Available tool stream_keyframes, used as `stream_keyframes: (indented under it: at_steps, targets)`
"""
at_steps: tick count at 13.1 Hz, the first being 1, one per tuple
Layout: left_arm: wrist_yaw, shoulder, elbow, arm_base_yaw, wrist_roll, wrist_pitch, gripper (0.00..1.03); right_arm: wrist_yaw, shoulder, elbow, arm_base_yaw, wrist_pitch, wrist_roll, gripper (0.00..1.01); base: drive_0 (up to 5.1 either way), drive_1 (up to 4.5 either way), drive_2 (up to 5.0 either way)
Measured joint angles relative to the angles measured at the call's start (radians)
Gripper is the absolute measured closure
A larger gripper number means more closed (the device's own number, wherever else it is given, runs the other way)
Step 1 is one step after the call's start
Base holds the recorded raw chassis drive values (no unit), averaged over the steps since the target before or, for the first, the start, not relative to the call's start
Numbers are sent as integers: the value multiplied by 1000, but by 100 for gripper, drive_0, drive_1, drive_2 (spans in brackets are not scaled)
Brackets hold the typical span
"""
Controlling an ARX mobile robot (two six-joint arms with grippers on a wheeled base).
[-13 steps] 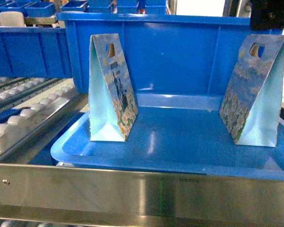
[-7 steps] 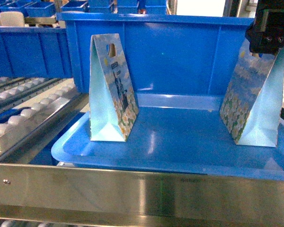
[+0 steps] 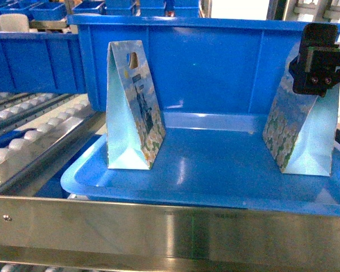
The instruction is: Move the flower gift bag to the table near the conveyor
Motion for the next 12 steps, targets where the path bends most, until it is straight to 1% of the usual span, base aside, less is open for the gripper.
stream_keyframes:
  at_steps: [4,5,7,8,9,10,11,12]
  targets:
    - [0,0,0,0,0,0,5,13,39,1,-1,40,-4,3,0,0,0]
    - [0,0,0,0,0,0,5,15,39,3,-1,50,-5,11,0,0,0]
    - [0,0,0,0,0,0,5,23,45,5,0,70,-5,37,0,0,0]
    - [0,0,0,0,0,0,5,24,45,5,1,65,-5,53,0,0,0]
    - [0,0,0,0,0,0,5,26,45,5,3,69,-4,64,0,0,0]
    - [0,0,0,0,0,0,5,30,45,0,9,79,0,82,0,0,0]
    - [0,0,0,0,0,0,5,29,45,-5,14,86,5,99,0,0,0]
    - [0,0,0,0,0,0,5,29,44,-13,22,97,12,99,0,0,0]
